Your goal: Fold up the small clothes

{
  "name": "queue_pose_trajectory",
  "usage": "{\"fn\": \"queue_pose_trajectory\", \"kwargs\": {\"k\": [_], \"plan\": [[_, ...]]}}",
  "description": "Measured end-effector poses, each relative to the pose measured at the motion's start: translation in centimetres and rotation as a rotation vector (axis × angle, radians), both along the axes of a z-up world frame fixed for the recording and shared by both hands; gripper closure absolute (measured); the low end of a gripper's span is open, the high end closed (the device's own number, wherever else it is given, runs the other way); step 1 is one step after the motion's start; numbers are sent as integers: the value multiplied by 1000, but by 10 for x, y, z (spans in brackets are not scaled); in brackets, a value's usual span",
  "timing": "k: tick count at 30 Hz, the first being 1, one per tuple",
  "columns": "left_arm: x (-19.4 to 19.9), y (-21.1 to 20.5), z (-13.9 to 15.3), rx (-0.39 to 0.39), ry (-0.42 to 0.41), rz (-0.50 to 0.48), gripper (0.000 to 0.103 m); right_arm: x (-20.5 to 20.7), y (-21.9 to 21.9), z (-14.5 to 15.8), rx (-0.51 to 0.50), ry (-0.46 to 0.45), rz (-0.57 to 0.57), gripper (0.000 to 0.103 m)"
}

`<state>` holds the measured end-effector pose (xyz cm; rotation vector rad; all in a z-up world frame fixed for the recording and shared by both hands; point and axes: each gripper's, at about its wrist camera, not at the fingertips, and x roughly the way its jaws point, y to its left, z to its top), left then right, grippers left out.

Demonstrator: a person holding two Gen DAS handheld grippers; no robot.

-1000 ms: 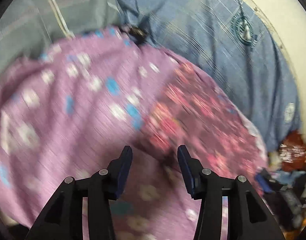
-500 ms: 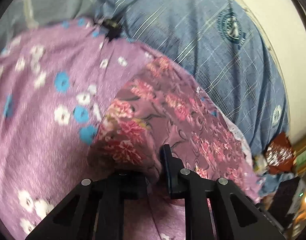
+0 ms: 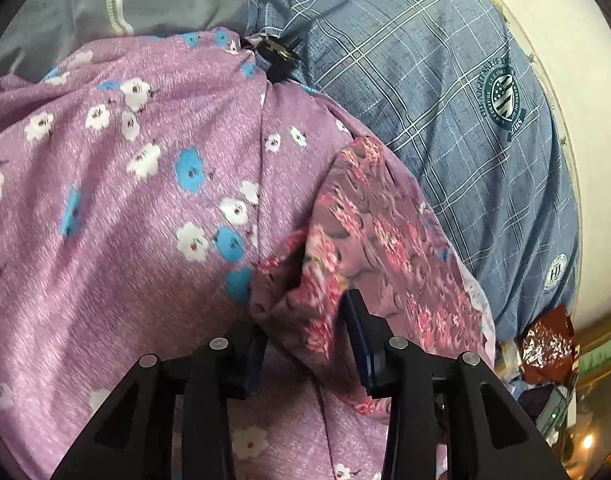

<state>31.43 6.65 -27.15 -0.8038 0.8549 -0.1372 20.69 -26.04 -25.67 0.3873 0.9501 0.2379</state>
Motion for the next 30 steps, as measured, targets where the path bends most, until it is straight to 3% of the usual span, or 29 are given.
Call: {"fn": "queue_pose_trajectory", "kwargs": {"k": [4,8,11,16,18,19,21,24,26,28,30], "plan": [[-2,1,11,-22,-77,-24,80,0,-1,0,5,-4,10,74],[-7,-15,24,37,-178,-95,80,-1,-2,-1,4,-11,16,74],[-5,-21,12,69,-129,-107,54,-2,-2,-1,2,-13,17,74],[7,-21,-13,-2,-10,-90,48,-3,-1,0,-2,-17,23,74],[13,-26,-10,31,-32,-82,52,-4,0,0,-5,-18,26,74],[13,-30,-5,69,-64,-81,64,-4,-1,0,-6,-18,27,74],[19,-41,4,129,-104,-82,77,-3,-1,0,-6,-18,28,74],[22,-52,7,176,-133,-90,78,-4,-1,0,-8,-21,31,74],[26,-59,1,190,-114,-88,72,-4,-1,0,-7,-25,34,74],[28,-64,-3,190,-102,-90,55,-4,-2,-1,-4,-25,34,74],[33,-70,-6,198,-102,-95,53,-4,-2,0,-1,-24,35,74]]}}
